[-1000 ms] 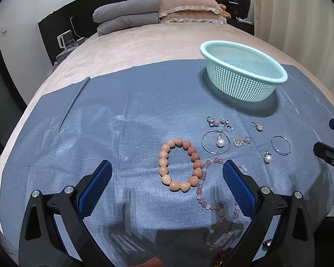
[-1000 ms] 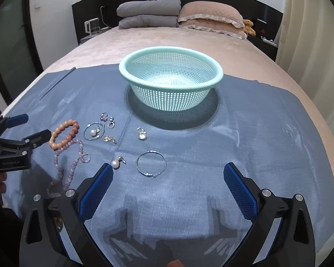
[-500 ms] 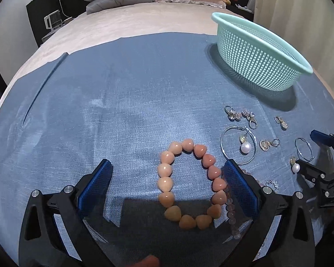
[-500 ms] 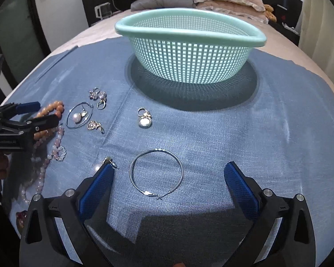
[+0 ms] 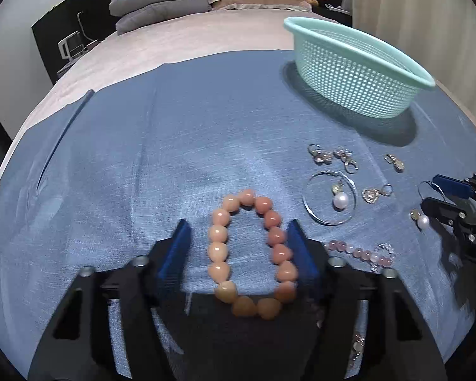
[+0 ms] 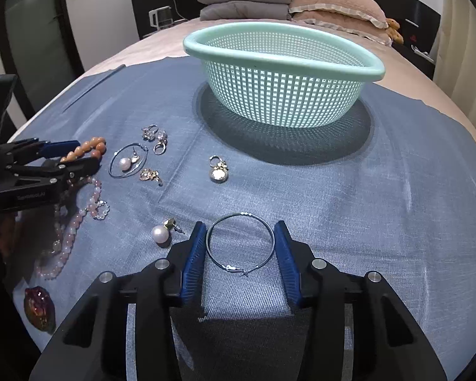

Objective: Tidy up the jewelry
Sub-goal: 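Grasp the peach bead bracelet with the left tool while the right tool grasps the silver hoop, then carry the bracelet and hoop to the green basket and open both tools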

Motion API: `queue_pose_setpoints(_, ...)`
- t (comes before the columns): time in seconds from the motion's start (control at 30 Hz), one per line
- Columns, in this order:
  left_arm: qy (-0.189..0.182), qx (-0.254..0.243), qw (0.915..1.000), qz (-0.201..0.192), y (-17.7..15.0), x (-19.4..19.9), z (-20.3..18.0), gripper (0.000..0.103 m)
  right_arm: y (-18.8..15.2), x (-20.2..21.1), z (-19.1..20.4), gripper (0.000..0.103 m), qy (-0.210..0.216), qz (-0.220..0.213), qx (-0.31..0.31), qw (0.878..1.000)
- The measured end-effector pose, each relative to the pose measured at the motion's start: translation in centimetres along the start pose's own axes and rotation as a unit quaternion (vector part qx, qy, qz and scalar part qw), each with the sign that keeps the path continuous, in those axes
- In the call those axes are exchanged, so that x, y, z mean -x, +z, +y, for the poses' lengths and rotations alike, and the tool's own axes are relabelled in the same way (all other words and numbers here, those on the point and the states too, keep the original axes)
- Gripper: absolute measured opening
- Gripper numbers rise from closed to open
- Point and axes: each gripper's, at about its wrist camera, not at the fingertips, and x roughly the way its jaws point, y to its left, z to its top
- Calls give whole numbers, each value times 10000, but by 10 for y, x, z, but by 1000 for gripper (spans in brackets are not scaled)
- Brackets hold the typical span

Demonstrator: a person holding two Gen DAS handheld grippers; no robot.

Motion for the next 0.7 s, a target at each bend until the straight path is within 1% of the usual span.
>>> queue_pose_setpoints(0.03, -91, -42, 9999, 28, 0, 1, -3, 24, 1, 0, -1, 41, 15, 4, 26, 10000)
queue_pose_setpoints(0.13, -237, -4, 9997, 63, 1, 3, -2, 24, 2, 2, -4, 41, 83, -11, 41, 10000)
queue_pose_setpoints(0.2, -431, 177, 9989, 98, 0, 6, 6, 24, 2, 5, -6, 41, 148, 2, -11, 9999)
queue_pose_setpoints(0.27, -552, 259, 9980, 142, 0, 11, 9, 24, 2, 9, -8, 41, 215, 2, -61, 9998)
queue_pose_setpoints(0.4, -600, 249, 9978, 153, -4, 22, 5, 24, 2, 22, -10, 41, 228, -113, -66, 9997)
queue_pose_setpoints(0.5, -570, 302, 9979, 54, -3, 35, 3, 24, 2, 35, -15, 41, 252, -272, -194, 9991)
queue_pose_setpoints(0.53, -553, 303, 9980, 12, -3, 39, 3, 6, 2, 39, -17, 41, 234, -324, -225, 9989)
queue_pose_setpoints(0.57, -562, 317, 9979, -1, -1, 43, 2, 1, 2, 43, -19, 41, 200, -373, -257, 9988)
queue_pose_setpoints(0.7, -542, 257, 9981, -101, 4, 55, -1, 1, 4, 61, -29, 41, 143, -561, -405, 9975)
